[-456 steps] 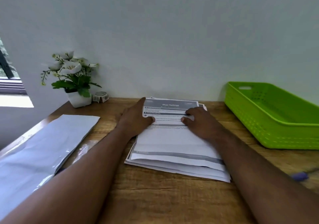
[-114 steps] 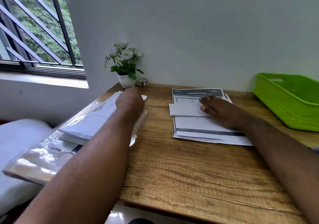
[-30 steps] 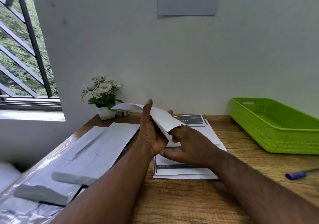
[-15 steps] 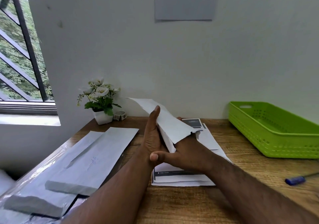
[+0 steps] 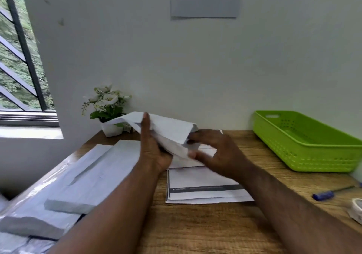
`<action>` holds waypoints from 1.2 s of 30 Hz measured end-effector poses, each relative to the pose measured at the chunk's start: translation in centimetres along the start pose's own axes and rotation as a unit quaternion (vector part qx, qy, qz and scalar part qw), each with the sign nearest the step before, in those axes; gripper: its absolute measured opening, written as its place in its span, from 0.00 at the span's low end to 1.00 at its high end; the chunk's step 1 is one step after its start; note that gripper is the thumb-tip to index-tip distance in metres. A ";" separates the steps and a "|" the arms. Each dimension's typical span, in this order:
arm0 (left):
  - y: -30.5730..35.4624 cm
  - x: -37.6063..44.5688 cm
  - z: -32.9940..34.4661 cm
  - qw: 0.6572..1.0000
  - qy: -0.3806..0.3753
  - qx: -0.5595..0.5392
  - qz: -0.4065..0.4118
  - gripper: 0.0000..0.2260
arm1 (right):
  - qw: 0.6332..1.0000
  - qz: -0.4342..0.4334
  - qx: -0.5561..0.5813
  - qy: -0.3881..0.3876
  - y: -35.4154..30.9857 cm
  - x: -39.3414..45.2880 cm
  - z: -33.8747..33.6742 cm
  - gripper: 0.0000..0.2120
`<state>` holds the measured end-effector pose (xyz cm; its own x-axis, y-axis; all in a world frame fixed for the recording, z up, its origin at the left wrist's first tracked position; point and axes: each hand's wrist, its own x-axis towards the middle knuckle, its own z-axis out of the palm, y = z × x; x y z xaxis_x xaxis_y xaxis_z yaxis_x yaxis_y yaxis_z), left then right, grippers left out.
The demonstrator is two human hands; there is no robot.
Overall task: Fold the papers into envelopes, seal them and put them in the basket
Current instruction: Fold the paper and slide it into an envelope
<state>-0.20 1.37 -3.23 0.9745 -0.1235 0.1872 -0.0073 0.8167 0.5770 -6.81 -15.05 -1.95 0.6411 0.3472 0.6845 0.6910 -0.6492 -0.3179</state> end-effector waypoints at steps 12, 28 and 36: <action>0.4 0.8 -2.1 0.999 0.013 -0.033 0.023 0.23 | 0.890 0.377 -0.165 -0.197 9.1 -1.3 -1.2 0.43; 1.0 1.3 -2.6 0.993 0.052 -0.100 0.018 0.18 | 0.895 0.336 0.206 0.210 6.9 -0.3 -4.6 0.08; 1.8 0.9 -2.1 0.988 0.069 -0.120 0.074 0.14 | 0.785 0.462 0.404 0.085 7.2 -1.6 -7.8 0.07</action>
<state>1.13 3.88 -3.72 0.9882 0.0713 0.1356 -0.1144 0.9323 0.3432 -5.51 -25.54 -0.20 0.9869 -0.1594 -0.0264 -0.0113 0.0949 -0.9954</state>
